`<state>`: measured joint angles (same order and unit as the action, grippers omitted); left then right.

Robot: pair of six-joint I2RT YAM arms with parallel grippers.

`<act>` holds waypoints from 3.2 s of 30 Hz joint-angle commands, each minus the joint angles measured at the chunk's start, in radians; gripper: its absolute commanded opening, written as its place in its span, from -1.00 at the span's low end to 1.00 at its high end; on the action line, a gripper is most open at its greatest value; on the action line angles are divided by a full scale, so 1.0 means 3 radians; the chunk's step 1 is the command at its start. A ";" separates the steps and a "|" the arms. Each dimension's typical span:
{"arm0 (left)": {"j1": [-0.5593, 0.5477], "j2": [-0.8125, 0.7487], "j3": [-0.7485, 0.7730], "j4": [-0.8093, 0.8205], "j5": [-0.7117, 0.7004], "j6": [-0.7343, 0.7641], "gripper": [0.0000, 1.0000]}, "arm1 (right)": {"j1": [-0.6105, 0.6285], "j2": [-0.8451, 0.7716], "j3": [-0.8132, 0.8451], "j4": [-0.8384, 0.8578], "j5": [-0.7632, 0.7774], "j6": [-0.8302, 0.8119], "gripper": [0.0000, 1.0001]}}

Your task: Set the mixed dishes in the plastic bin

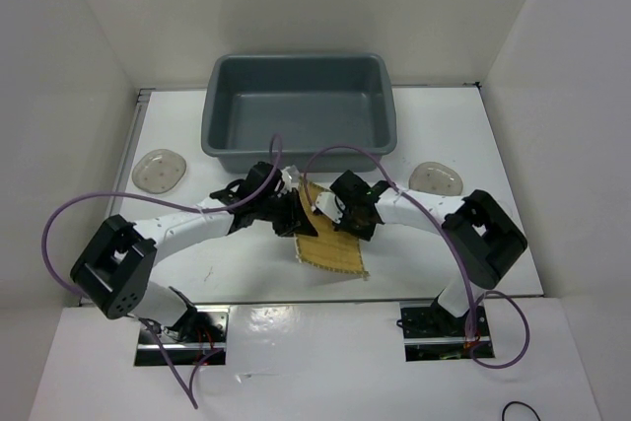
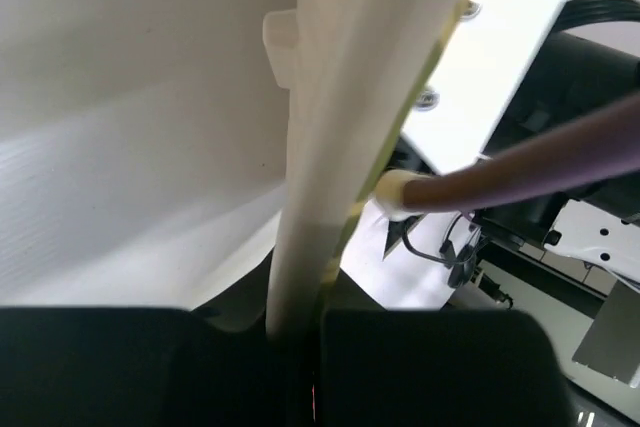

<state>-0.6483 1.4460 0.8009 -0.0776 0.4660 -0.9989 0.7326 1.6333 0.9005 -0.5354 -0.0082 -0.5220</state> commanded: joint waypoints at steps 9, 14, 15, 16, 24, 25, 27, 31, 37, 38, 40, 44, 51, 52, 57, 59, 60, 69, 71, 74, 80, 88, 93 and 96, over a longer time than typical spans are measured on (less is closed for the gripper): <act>-0.0150 -0.0601 0.0250 -0.0154 0.0057 0.0026 -1.00 | -0.0308 -0.0319 -0.0128 0.0037 -0.0540 0.0185 -1.00; -0.0084 -0.0995 0.0408 -0.0508 0.0057 -0.0065 -1.00 | -0.1050 -0.1102 0.0056 -0.0076 -0.0602 0.0155 -1.00; -0.0053 -0.1112 0.0408 -0.0508 0.0057 -0.0066 -1.00 | -0.1218 -0.1336 0.0087 -0.0077 -0.0500 0.0155 -1.00; 0.0033 -0.1163 0.0484 -0.0508 0.0108 -0.0126 -1.00 | -0.1250 -0.1419 0.0137 -0.0077 -0.0428 0.0185 -1.00; 0.0790 -0.0455 0.1959 -0.0585 0.0583 0.0026 -1.00 | -0.1215 -0.1517 0.0057 0.0005 0.1080 0.0876 -1.00; 0.0968 -0.0306 0.2150 -0.0666 0.0650 0.0057 -1.00 | -0.1215 -0.1598 -0.0010 0.0061 0.1202 0.0876 -1.00; 0.1112 0.0189 0.2523 -0.0824 0.0834 0.0133 -1.00 | -0.1215 -0.1696 -0.0137 0.0178 0.1376 0.0876 -1.00; 0.1184 0.1181 0.3710 -0.1494 0.0764 0.0654 -1.00 | -0.1179 -0.1982 -0.0378 0.0256 0.1623 0.0748 -1.00; 0.1220 0.2332 0.5038 -0.2175 0.0666 0.1248 -1.00 | -0.1220 -0.2151 -0.0476 0.0225 0.1526 0.0942 -0.97; 0.1220 0.2460 0.5223 -0.2327 0.0620 0.1284 -1.00 | -0.1220 -0.2151 -0.0506 0.0225 0.1495 0.0942 -0.97; 0.1251 0.2930 0.5723 -0.2725 0.0549 0.1361 -1.00 | -0.1220 -0.2187 -0.0506 0.0225 0.1495 0.0907 -0.97; 0.1342 0.3957 0.7639 -0.3223 0.0614 0.1118 -1.00 | -0.1251 -0.2294 -0.0603 0.0159 0.1495 0.0871 -0.91; 0.1359 0.4548 0.7761 -0.3090 0.0896 0.1059 -1.00 | -0.1251 -0.2412 -0.0742 0.0271 0.1495 0.0871 -0.88; 0.1358 0.4623 0.7761 -0.3176 0.0896 0.1059 -1.00 | -0.1251 -0.2412 -0.0742 0.0271 0.1495 0.0871 -0.88; 0.1261 0.4773 0.7792 -0.3132 0.0896 0.1105 -0.96 | -0.1251 -0.2443 -0.0742 0.0271 0.1495 0.0871 -0.88; 0.1261 0.4849 0.7792 -0.3096 0.0932 0.1034 -0.91 | -0.1215 -0.2443 -0.0742 0.0271 0.1495 0.0871 -0.88; 0.1261 0.4849 0.7792 -0.3096 0.0972 0.0993 -0.87 | -0.1215 -0.2443 -0.0742 0.0271 0.1495 0.0871 -0.88; 0.1332 0.4870 0.7792 -0.3412 0.0595 0.0962 1.00 | -0.1215 -0.2412 -0.0742 0.0271 0.1464 0.0871 -0.51; 0.1368 0.4799 0.7792 -0.3413 0.0553 0.0962 1.00 | -0.1215 -0.2412 -0.0742 0.0271 0.1464 0.0871 -0.42; 0.1461 0.4722 0.7792 -0.3484 0.0385 0.0993 1.00 | -0.1215 -0.2336 -0.0742 0.0271 0.1433 0.0871 -0.28; 0.1665 0.4421 0.7792 -0.3678 -0.0014 0.1059 1.00 | -0.1455 -0.2085 -0.0742 0.0271 0.1326 0.0804 0.31; 0.1640 0.3659 0.7792 -0.4006 -0.0591 0.1253 1.00 | -0.1853 -0.1380 -0.0558 0.0440 0.1056 -0.0329 0.35; 0.1328 0.3178 0.7665 -0.4057 -0.0903 0.1402 1.00 | -0.1961 -0.1196 -0.0522 0.0475 0.0462 -0.0985 0.49; 0.1103 0.2831 0.7486 -0.4057 -0.1056 0.1402 1.00 | -0.1992 -0.0940 -0.0445 0.0537 0.0360 -0.1057 0.68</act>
<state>-0.2562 2.3871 3.0791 -1.2652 0.2199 -0.6094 0.1436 1.3010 0.7120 -0.4492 0.1852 -0.7364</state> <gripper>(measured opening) 1.000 0.829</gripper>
